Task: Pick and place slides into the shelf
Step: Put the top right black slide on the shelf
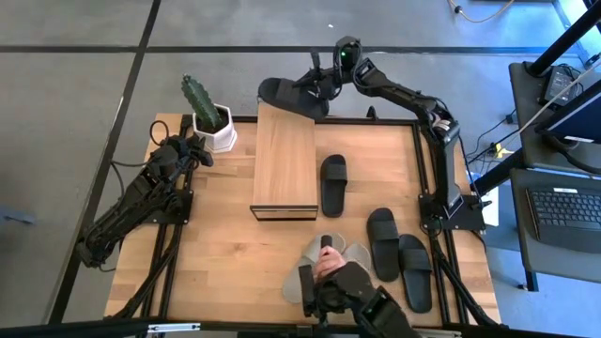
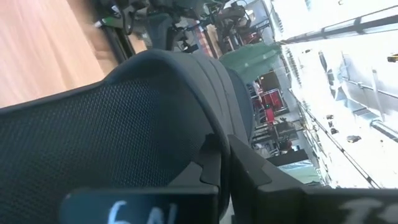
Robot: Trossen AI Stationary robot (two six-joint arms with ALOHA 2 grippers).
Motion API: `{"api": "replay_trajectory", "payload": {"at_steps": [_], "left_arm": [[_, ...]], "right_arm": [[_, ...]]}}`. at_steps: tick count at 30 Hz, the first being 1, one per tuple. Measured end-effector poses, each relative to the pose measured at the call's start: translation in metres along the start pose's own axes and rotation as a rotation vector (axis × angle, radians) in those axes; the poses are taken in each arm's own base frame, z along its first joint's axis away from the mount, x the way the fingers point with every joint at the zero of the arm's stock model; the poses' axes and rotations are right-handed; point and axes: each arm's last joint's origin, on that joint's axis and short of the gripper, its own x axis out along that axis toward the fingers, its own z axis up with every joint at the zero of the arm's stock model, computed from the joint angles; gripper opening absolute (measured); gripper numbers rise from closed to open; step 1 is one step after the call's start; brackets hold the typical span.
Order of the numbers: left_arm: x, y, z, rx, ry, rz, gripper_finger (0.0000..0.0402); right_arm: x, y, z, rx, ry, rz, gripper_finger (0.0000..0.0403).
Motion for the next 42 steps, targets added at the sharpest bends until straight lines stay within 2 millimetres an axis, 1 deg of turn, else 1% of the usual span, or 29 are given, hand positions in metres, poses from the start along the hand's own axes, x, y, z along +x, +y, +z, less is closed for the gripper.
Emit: {"api": "replay_trajectory", "payload": {"at_steps": [6,14,23,29,42], "left_arm": [[0.000,0.000,0.000,0.000,-0.001,0.003,0.0147],[0.000,0.000,0.000,0.000,-0.002,0.004,0.0147],[0.000,0.000,0.000,0.001,-0.001,0.004,0.0147],[0.000,0.000,0.000,0.001,-0.002,0.004,0.0147],[0.000,0.000,0.000,0.001,-0.001,0.004,0.0147]], "right_arm": [[0.017,0.016,-0.005,-0.006,-0.019,0.033,0.0012],[0.026,0.020,0.001,-0.026,-0.041,0.050,0.0012],[0.027,0.023,0.001,0.036,-0.036,0.069,0.0013],[0.027,0.023,0.001,0.042,-0.035,0.068,0.0022],[0.027,0.026,0.000,0.062,-0.030,0.092,0.0020]]}}
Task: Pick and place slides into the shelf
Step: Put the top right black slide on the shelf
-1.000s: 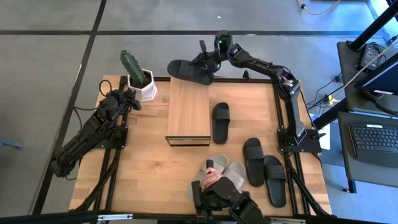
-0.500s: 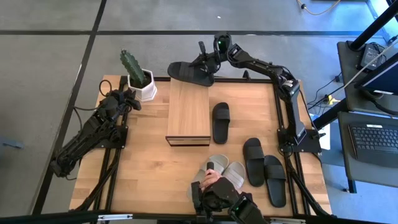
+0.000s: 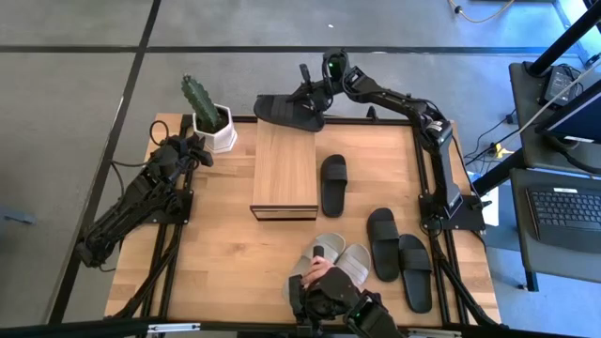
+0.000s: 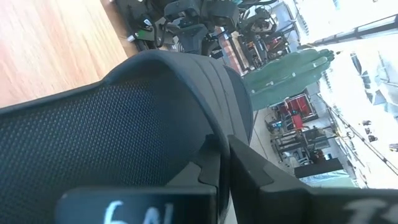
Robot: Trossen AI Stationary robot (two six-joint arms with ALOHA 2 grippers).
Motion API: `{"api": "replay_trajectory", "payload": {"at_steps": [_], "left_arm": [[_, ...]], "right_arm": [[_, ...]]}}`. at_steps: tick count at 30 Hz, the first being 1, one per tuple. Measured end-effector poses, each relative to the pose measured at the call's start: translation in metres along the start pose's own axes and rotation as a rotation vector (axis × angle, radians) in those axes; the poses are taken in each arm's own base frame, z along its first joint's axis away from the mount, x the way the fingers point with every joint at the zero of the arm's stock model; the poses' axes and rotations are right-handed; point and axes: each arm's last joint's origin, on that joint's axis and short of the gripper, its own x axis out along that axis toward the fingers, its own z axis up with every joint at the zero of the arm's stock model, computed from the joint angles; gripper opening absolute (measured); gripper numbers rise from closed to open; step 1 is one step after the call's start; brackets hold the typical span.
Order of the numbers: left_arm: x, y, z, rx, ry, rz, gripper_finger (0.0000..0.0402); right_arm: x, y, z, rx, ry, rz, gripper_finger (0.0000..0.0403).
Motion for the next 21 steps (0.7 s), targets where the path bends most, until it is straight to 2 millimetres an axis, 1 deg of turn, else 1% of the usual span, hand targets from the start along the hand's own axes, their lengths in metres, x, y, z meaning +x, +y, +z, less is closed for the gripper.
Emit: {"api": "replay_trajectory", "payload": {"at_steps": [8,14,17,19,21], "left_arm": [[0.0000,0.0000,-0.0001,0.000,0.000,0.000,0.0147],[0.0000,0.0000,0.0000,0.000,0.000,-0.001,0.0147],[0.0000,0.0000,-0.0001,0.001,0.000,-0.001,0.0147],[0.0000,0.0000,-0.0001,0.000,0.000,-0.001,0.0147],[0.0000,0.0000,0.0000,0.001,0.000,-0.001,0.0147]], "right_arm": [[0.0008,0.0002,-0.0008,-0.002,0.043,-0.005,0.0021],[0.0070,0.0078,-0.0080,-0.014,0.061,0.002,0.0022],[0.0076,0.0072,-0.0071,-0.034,0.069,0.000,0.0022],[0.0086,0.0063,-0.0063,-0.013,0.065,-0.007,0.0022],[0.0093,0.0051,-0.0058,0.046,0.066,-0.020,0.0022]]}}
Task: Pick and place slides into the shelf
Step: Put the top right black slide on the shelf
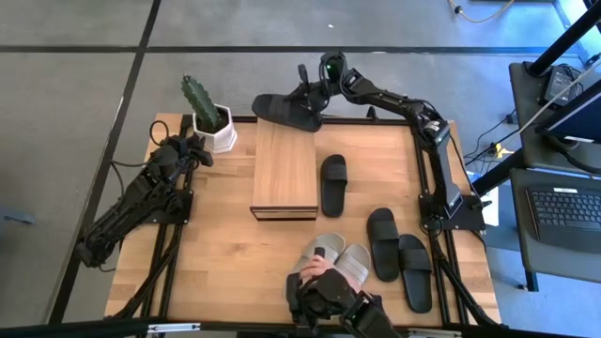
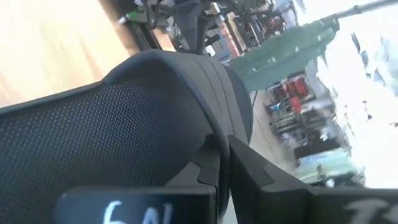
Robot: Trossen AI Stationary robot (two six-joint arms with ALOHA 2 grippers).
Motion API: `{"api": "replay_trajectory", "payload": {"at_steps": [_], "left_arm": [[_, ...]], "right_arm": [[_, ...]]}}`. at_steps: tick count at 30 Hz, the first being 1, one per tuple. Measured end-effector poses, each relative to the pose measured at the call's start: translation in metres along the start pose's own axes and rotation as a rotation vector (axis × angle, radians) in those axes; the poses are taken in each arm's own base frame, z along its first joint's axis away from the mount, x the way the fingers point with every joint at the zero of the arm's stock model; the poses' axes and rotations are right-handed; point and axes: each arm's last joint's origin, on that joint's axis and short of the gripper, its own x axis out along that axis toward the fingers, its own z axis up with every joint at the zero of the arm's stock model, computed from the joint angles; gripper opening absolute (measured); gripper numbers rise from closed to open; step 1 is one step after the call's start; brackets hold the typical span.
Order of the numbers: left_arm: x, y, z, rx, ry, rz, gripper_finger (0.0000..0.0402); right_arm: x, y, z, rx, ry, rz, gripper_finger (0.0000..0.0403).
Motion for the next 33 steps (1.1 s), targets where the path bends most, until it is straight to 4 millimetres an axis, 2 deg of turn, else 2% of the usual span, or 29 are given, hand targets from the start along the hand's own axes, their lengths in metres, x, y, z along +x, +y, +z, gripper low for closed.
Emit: {"api": "replay_trajectory", "payload": {"at_steps": [8,17,27,33], "left_arm": [[0.0000,0.0000,0.0000,0.000,0.000,0.000,0.0147],[0.0001,0.0000,-0.0001,0.000,0.000,0.000,0.0147],[0.0000,0.0000,-0.0001,0.000,0.000,0.000,0.0147],[0.0000,0.0000,0.0000,0.000,0.000,0.000,0.0147]], "right_arm": [[0.0018,0.0003,0.0016,0.061,-0.004,0.001,0.0022],[0.0018,0.0002,0.0014,-0.014,-0.004,0.000,0.0025],[0.0018,0.0002,0.0015,-0.011,-0.006,0.001,0.0081],[0.0018,0.0003,0.0015,-0.010,-0.006,0.001,0.0096]]}}
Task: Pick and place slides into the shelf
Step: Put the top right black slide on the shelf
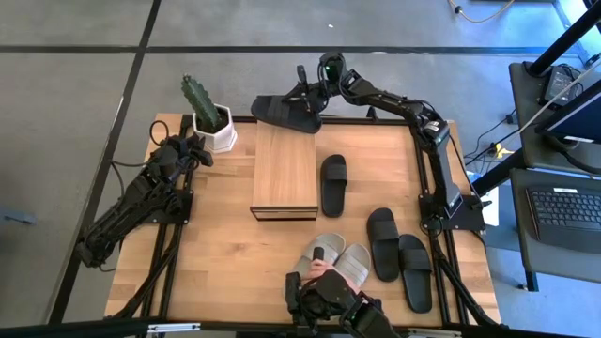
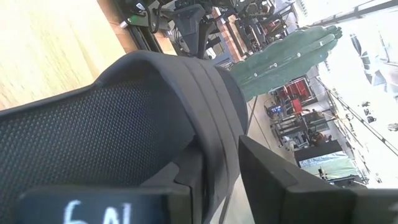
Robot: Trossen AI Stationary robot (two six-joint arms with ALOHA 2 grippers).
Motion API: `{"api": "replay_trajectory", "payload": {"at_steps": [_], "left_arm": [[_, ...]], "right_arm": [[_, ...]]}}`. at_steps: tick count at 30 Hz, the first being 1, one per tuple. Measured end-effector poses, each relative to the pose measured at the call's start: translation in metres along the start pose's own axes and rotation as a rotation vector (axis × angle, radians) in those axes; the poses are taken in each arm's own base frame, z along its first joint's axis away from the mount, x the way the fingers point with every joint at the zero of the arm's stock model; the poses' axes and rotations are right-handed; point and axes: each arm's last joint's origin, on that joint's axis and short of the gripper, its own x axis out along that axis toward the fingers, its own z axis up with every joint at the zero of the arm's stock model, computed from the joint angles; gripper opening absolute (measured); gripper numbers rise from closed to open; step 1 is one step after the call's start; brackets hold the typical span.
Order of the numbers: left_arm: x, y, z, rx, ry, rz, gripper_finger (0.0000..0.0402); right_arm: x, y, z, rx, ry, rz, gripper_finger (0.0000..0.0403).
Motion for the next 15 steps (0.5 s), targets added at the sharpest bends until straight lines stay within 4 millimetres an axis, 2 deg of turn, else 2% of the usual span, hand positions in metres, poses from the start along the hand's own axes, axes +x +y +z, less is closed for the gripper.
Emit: {"api": "replay_trajectory", "payload": {"at_steps": [15], "left_arm": [[0.0000,0.0000,-0.0001,0.000,0.000,0.000,0.0147]], "right_arm": [[0.0025,0.0006,0.0022,-0.002,-0.006,0.003,0.0098]]}}
